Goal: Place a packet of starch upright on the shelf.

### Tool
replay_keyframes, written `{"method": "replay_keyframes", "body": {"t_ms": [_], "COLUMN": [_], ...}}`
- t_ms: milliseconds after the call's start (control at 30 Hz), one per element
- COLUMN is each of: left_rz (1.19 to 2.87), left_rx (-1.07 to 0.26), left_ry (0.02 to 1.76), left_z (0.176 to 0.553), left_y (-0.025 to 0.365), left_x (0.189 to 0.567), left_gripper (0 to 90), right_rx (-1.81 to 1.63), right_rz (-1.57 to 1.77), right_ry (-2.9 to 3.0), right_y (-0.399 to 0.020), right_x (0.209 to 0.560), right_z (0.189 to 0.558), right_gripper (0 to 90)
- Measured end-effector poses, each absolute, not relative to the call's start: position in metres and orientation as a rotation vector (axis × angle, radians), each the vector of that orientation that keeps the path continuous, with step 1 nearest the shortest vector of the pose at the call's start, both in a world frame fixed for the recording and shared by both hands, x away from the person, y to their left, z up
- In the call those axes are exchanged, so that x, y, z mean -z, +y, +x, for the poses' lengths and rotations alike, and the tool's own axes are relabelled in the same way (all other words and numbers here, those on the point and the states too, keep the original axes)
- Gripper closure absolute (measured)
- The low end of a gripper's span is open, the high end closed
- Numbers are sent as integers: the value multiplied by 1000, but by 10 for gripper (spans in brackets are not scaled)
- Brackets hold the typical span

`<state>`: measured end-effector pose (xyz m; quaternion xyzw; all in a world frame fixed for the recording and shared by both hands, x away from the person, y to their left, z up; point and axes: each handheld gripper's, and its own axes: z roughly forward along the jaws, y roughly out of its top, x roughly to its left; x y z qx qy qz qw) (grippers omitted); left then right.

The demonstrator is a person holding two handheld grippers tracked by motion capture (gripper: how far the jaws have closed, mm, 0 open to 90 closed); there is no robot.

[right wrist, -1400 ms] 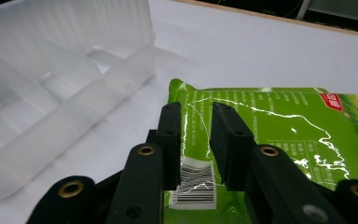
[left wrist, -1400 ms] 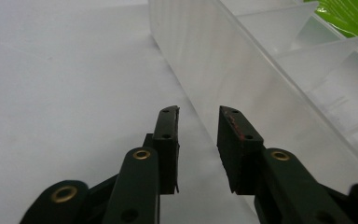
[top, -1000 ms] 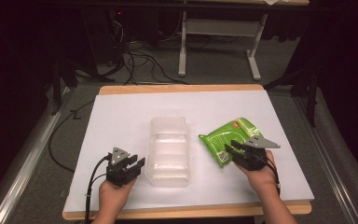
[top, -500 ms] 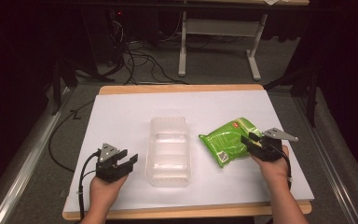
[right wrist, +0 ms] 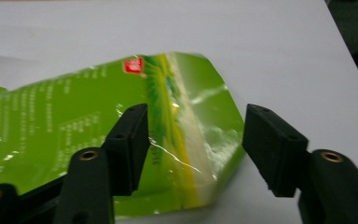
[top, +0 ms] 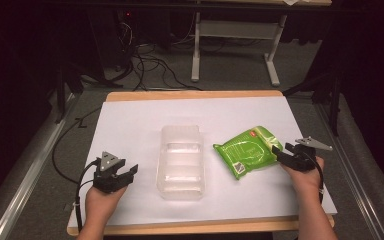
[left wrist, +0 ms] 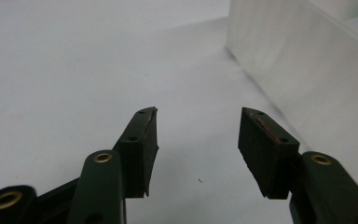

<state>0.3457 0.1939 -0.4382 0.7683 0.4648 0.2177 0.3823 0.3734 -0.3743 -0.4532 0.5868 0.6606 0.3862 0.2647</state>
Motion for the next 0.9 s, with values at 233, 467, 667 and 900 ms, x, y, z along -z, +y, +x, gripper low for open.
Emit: {"method": "replay_keyframes", "body": {"t_ms": [233,467,667,900], "left_rz": [1988,1988,1998,2004], "left_rx": [-545,-528,-516,-513], "left_ry": [1172,1177,1178,1172], "left_z": [345,345,345,345], "left_y": [189,188,187,186], "left_x": [441,443,444,445], "left_gripper": [468,465,464,462], "right_rx": [-1119,-1121,-1113,-1155], "right_rz": [1702,1784,1871,1850], "right_ry": [1756,1788,1803,1845], "right_y": [-383,-378,-376,-374], "right_x": [461,468,476,477], "right_z": [384,393,403,402], "right_gripper": [233,193,161,226]}}
